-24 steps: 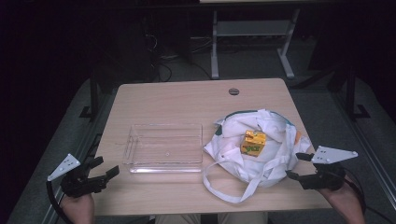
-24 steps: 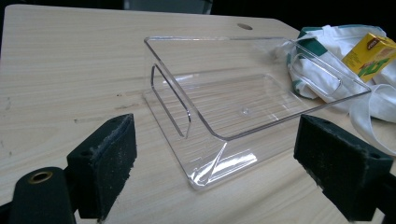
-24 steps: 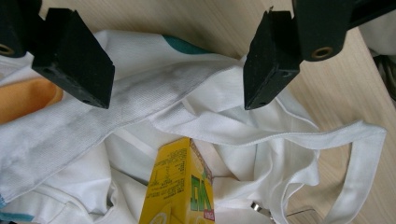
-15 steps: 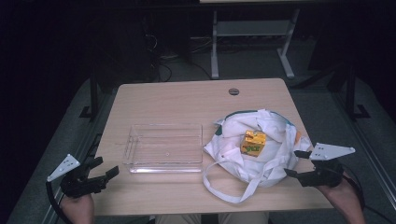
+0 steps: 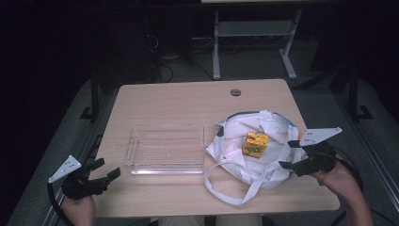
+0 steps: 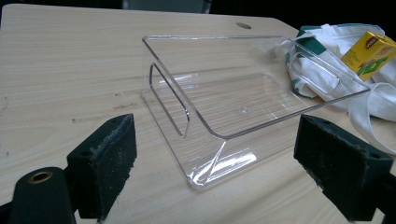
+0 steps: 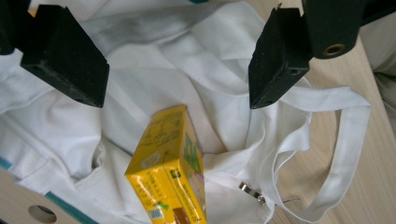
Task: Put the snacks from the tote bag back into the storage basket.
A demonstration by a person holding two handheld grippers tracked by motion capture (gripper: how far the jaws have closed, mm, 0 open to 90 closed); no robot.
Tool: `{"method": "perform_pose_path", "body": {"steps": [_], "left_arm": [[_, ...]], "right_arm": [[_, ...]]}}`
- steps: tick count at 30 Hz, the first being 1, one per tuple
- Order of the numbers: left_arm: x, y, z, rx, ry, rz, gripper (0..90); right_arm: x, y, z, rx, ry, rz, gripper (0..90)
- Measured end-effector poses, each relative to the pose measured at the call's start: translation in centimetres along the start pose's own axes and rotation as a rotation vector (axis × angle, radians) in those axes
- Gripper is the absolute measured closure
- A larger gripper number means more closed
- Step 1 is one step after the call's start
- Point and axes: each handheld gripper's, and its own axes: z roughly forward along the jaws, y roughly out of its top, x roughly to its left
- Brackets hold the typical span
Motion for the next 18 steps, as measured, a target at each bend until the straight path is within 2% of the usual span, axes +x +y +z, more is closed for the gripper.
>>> {"method": "perform_pose_path", "body": {"steps": [12,14,18], "left_arm": [[0.1,0.0,-0.2,-0.007,0.004,-0.002,12.7],[0.0,-0.1,-0.3,-0.011,0.007,-0.005,12.6],[0.0,-0.1,-0.3,-0.008,0.004,-0.002,12.7]], "right_arm": [[-0.8,3.3,1.3,0.043,0.025,-0.059,18.9],[-0.9,4.0,1.9,0.057,0.039,-0.083,19.4],[-1.0,4.7,2.3,0.064,0.057,-0.097,20.0]]}}
